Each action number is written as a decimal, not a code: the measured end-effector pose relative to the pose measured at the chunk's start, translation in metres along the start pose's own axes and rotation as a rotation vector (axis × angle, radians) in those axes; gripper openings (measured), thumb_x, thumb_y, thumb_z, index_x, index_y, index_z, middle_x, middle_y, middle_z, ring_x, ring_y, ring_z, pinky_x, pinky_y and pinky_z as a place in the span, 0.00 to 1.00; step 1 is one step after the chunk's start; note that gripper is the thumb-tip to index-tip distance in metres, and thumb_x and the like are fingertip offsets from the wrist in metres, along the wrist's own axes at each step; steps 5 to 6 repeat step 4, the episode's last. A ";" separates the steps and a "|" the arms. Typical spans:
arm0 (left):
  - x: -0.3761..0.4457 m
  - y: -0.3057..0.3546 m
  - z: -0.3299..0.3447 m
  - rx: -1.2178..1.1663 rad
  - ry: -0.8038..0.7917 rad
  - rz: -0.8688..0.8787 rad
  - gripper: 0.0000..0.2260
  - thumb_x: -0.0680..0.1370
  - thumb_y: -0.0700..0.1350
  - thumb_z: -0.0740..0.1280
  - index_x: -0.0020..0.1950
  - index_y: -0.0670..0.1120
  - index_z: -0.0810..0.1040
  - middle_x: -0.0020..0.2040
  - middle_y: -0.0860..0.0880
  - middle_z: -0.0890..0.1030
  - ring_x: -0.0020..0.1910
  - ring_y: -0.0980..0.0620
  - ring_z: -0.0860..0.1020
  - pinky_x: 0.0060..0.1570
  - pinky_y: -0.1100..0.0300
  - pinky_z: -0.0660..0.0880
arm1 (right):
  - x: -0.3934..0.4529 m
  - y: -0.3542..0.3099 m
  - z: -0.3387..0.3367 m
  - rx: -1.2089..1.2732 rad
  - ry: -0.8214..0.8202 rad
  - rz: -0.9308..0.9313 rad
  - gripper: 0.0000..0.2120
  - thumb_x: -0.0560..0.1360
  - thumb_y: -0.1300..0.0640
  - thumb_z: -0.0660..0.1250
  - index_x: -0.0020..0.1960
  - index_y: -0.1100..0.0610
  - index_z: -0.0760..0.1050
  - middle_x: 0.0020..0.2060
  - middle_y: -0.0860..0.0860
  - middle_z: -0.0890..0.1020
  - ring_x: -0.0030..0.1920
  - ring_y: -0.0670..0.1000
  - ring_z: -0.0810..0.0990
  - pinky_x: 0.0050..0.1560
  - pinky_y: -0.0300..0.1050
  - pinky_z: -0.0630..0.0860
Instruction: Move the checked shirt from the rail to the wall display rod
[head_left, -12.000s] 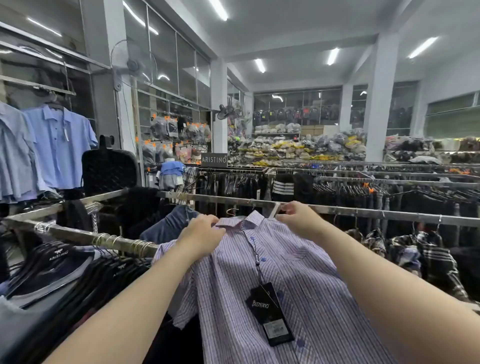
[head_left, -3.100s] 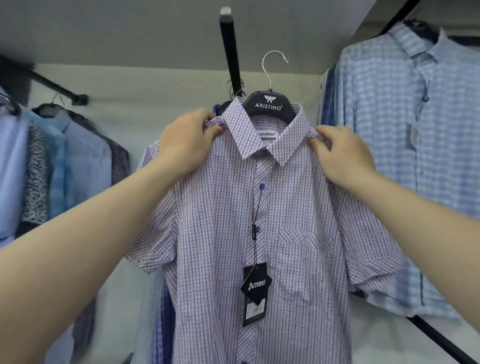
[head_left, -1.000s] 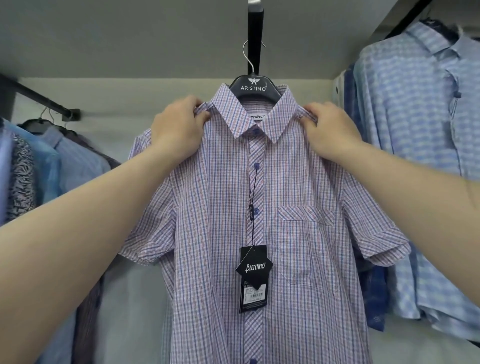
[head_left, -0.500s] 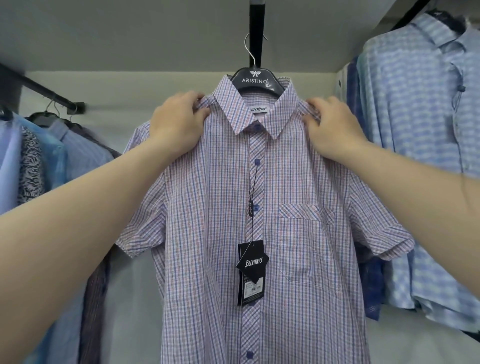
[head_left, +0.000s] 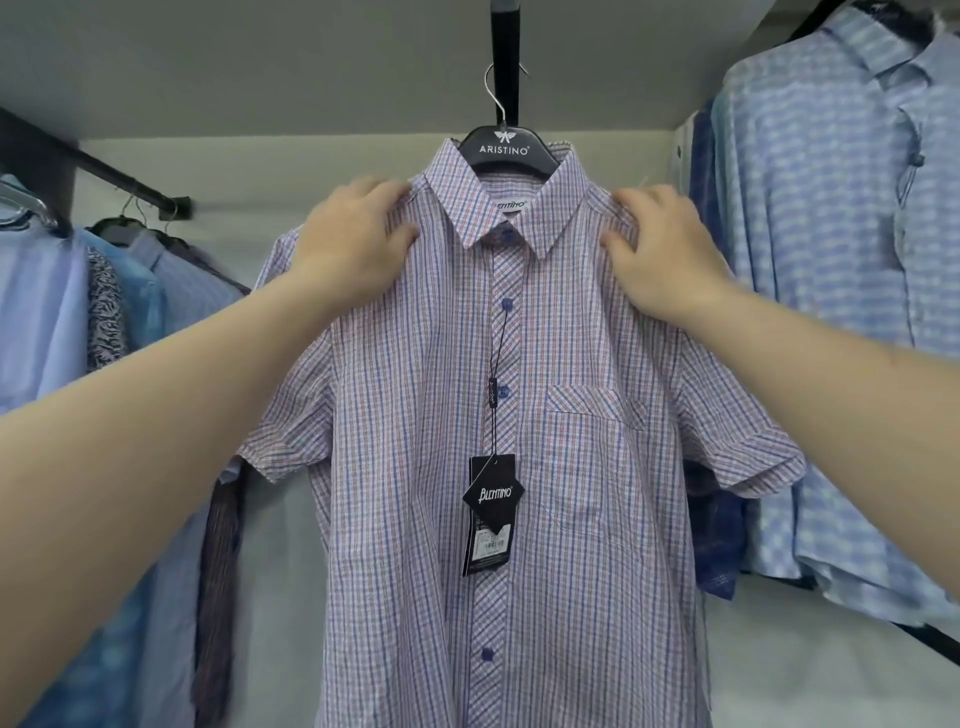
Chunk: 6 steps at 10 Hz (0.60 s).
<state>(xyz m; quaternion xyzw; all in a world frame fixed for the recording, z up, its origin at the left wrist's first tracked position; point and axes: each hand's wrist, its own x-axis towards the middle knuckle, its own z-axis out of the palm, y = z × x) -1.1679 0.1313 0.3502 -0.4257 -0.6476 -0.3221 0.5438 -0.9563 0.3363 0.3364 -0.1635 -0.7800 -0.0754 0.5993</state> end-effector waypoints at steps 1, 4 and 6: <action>-0.008 0.003 -0.009 -0.019 0.002 0.004 0.20 0.82 0.49 0.64 0.73 0.45 0.70 0.72 0.43 0.73 0.70 0.41 0.69 0.68 0.45 0.65 | -0.007 -0.002 -0.003 0.026 0.002 -0.005 0.24 0.83 0.53 0.61 0.77 0.58 0.66 0.73 0.58 0.70 0.73 0.59 0.65 0.73 0.56 0.62; -0.041 0.025 -0.038 -0.063 0.015 -0.009 0.17 0.83 0.49 0.62 0.70 0.47 0.73 0.68 0.46 0.76 0.67 0.45 0.71 0.65 0.45 0.68 | -0.035 -0.006 -0.011 0.146 -0.009 -0.041 0.22 0.82 0.52 0.62 0.74 0.57 0.69 0.71 0.56 0.71 0.72 0.57 0.67 0.72 0.53 0.62; -0.041 0.025 -0.038 -0.063 0.015 -0.009 0.17 0.83 0.49 0.62 0.70 0.47 0.73 0.68 0.46 0.76 0.67 0.45 0.71 0.65 0.45 0.68 | -0.035 -0.006 -0.011 0.146 -0.009 -0.041 0.22 0.82 0.52 0.62 0.74 0.57 0.69 0.71 0.56 0.71 0.72 0.57 0.67 0.72 0.53 0.62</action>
